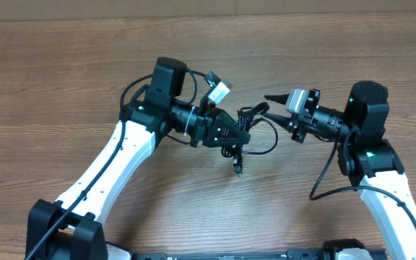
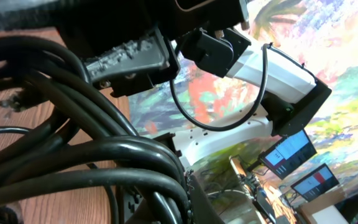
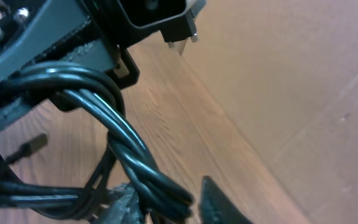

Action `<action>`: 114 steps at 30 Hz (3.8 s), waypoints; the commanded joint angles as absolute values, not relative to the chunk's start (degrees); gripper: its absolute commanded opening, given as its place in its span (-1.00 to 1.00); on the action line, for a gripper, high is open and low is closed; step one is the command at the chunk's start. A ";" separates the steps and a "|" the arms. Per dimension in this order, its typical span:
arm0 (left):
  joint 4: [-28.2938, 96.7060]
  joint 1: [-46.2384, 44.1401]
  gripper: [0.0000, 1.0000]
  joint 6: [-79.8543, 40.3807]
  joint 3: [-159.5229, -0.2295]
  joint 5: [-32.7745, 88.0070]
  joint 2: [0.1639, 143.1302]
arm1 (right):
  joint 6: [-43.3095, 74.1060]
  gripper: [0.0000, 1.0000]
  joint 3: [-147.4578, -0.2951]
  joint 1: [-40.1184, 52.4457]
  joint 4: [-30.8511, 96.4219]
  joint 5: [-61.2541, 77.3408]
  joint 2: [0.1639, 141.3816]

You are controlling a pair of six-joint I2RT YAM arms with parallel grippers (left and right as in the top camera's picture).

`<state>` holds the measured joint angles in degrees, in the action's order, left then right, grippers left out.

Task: Untangle cables

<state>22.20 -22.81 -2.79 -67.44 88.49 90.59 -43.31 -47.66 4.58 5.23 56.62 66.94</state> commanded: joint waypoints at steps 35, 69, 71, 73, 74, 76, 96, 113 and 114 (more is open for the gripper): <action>35.66 -23.66 -0.92 -12.91 -69.06 39.33 88.79 | -37.28 -0.92 -49.21 4.45 12.25 49.58 66.94; 46.04 -23.66 -0.91 -2.72 -69.06 41.28 88.79 | -37.30 -0.27 -49.21 4.43 16.95 49.50 66.94; 46.06 -23.66 -0.92 -0.43 -69.06 45.28 88.79 | -37.30 0.23 -49.19 4.45 18.26 49.50 67.00; 46.06 -23.66 -0.91 3.25 -69.06 49.87 88.79 | -37.30 0.69 -49.19 4.45 19.59 49.50 67.00; 46.06 -23.66 -0.91 4.97 -69.06 51.59 88.79 | -37.30 0.78 -49.21 4.45 20.10 49.47 67.00; 46.33 -23.64 -0.92 9.93 -69.06 55.68 88.79 | -37.28 0.85 -49.19 4.45 21.04 48.93 67.00; 44.84 -23.66 -0.85 26.20 -69.06 74.28 88.79 | -37.34 1.00 -49.19 4.45 22.68 50.28 67.00; 41.93 -24.05 -0.87 26.15 -69.06 75.85 88.79 | -37.74 0.67 -49.19 4.45 20.97 50.26 67.00; 41.91 -24.05 -0.87 26.17 -69.06 75.85 88.79 | -37.74 0.54 -49.19 4.45 20.80 50.24 67.00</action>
<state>42.17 -23.64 24.43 -68.86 74.56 88.99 -37.43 -47.66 4.58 21.45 49.36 67.72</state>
